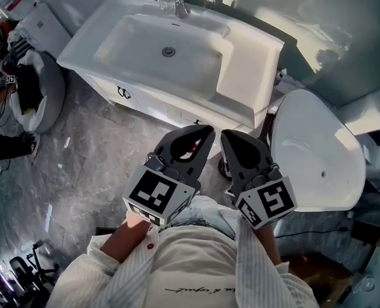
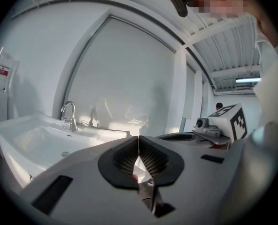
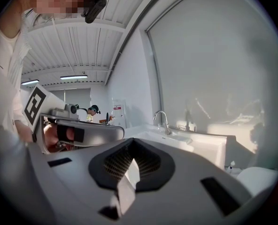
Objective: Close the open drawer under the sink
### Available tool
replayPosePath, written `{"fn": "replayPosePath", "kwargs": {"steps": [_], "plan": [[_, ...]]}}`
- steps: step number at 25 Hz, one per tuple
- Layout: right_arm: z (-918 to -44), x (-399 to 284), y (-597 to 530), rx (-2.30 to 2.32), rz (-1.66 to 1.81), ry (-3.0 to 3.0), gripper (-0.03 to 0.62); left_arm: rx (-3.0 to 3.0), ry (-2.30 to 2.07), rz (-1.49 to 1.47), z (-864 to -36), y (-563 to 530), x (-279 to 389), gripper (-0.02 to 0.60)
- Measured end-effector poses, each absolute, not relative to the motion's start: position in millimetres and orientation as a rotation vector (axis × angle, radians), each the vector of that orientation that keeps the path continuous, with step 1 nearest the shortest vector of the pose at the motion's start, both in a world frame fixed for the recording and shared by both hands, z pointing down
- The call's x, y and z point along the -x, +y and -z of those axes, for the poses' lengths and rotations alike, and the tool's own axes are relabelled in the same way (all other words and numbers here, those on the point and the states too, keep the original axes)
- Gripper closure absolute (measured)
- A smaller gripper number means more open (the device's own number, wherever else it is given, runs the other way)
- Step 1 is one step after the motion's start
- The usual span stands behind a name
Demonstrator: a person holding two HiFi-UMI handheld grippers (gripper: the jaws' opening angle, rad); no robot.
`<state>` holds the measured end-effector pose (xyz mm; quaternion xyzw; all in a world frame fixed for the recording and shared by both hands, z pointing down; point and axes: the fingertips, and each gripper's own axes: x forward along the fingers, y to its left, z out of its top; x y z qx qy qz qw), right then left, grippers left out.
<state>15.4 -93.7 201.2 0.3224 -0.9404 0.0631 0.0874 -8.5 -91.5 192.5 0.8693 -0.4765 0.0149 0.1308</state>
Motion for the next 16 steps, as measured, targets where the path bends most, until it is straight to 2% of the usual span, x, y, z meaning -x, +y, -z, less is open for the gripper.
{"fn": "replayPosePath", "kwargs": {"steps": [16], "plan": [[-205.4,-13.0,-94.0,-0.936,-0.197,-2.798,0.585,-2.518,-1.379,-0.066,-197.4,-92.1,7.6,0.565]]}}
